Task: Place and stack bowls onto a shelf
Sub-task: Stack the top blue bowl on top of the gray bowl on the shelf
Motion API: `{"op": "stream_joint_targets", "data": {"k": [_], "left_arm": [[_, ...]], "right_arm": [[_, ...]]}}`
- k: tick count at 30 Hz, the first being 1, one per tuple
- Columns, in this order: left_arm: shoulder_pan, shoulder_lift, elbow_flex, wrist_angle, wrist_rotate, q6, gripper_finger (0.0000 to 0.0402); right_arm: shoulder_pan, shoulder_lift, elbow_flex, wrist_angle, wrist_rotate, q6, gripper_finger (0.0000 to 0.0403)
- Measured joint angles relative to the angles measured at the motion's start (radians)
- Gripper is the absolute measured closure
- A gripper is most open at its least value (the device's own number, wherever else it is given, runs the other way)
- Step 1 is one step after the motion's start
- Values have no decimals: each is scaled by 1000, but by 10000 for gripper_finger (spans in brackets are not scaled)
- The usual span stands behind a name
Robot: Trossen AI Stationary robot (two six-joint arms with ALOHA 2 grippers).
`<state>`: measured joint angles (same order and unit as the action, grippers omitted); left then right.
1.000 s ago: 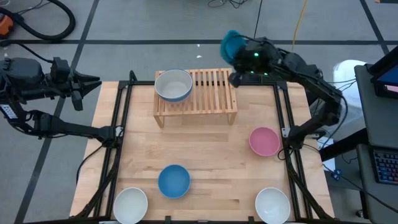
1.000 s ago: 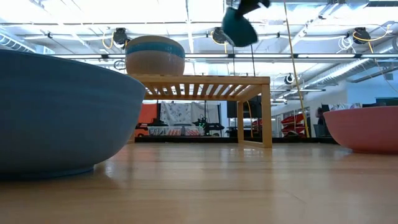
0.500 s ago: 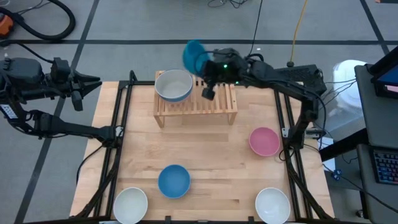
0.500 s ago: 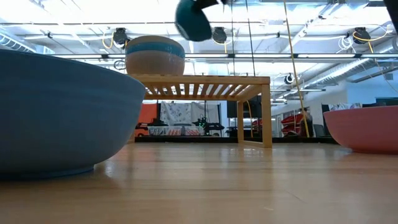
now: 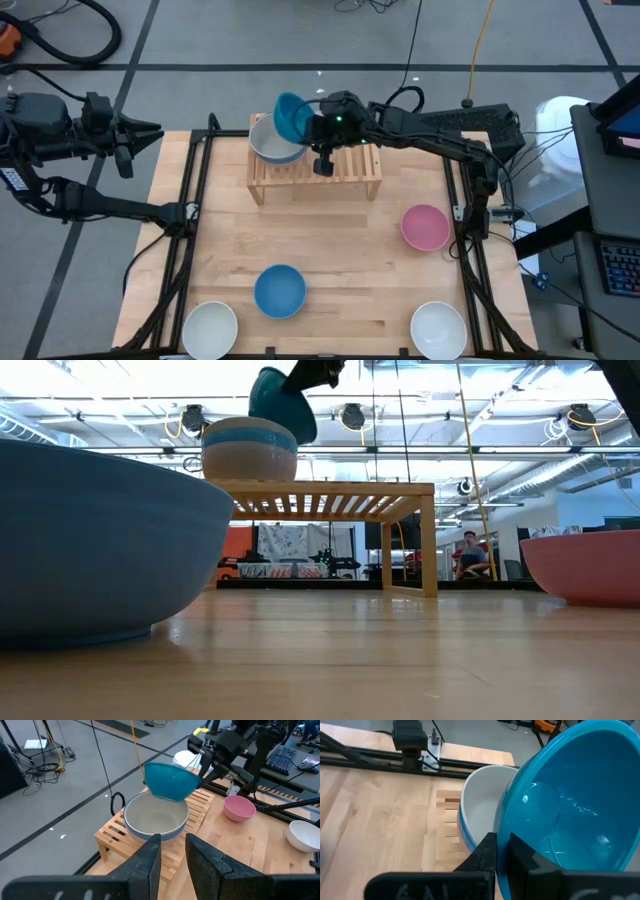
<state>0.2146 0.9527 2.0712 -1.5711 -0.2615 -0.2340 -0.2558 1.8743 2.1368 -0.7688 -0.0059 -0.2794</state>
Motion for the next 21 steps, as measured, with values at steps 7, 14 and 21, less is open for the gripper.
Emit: {"op": "stream_joint_targets", "data": {"k": [7,14,21], "left_arm": [[0,0,0,0,1,1,307],[0,0,0,0,1,1,307],[0,0,0,0,1,3,307]], "right_arm": [[0,20,0,-29,1,-55,396],[0,19,0,-28,2,-81,391],[0,19,0,-22,1,-81,389]]}}
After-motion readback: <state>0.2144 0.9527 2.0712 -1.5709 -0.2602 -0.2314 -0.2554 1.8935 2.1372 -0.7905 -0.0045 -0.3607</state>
